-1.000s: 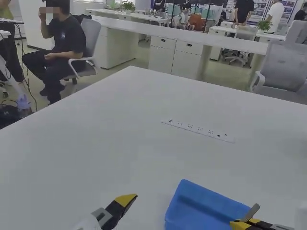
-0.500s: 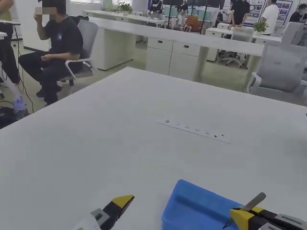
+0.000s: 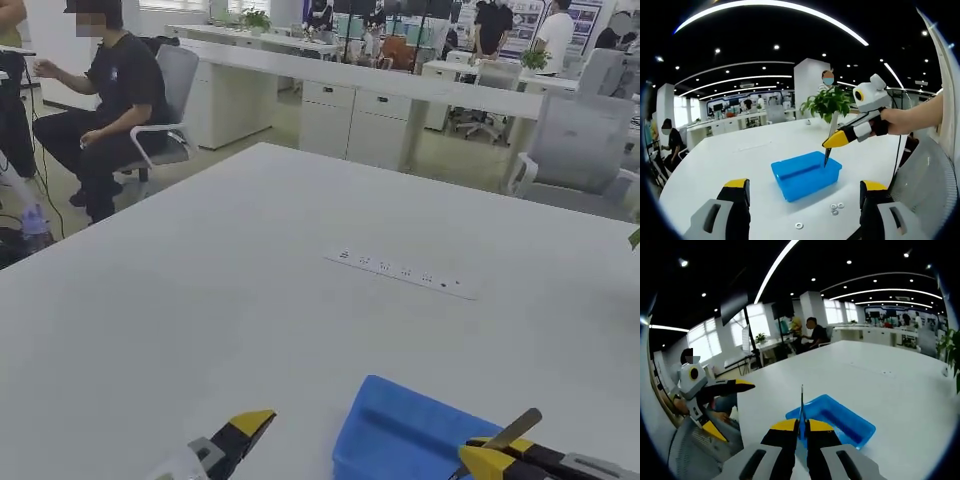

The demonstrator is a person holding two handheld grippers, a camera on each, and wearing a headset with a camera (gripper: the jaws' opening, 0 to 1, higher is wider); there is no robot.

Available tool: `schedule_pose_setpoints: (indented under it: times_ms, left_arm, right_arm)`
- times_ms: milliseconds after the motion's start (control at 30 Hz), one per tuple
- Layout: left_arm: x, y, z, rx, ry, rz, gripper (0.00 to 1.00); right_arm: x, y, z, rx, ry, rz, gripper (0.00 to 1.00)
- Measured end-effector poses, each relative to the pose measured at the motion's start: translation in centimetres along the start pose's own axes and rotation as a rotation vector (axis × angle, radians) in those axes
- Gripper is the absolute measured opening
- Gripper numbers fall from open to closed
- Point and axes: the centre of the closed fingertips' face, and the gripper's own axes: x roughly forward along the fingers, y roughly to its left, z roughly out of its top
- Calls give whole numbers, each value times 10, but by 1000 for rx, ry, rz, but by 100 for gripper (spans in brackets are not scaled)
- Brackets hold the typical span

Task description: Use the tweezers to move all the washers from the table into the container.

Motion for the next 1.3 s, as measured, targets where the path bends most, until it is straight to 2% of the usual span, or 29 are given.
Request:
schedule_pose_setpoints:
  times_ms: [200,367,467,667,867,1100,1300]
  left_arm:
    - [0,-1,-1,3,5,-3,93]
    - [0,0,1,-2,-4,-2,93]
    - [0,-2,0,4,4,-9,92]
    - [0,-3,-1,9,6,-11,92]
    - [1,-6,-2,10,15,-26,91]
    - [1,-8,-3,5,20,-42,93]
    - [1,-8,-4,9,22,-41,93]
  right_arm:
    - [1,11,-12,19,7,23,3]
    - [1,15,-25,45,19,29,3]
    - [2,17,-33,66,31,34,3]
    - [7,30,-59,98,94,76,3]
    - [12,38,-80,107,143,93,3]
    - [13,37,-89,137,157,86,3]
    - [13,39,-90,120,161,85,4]
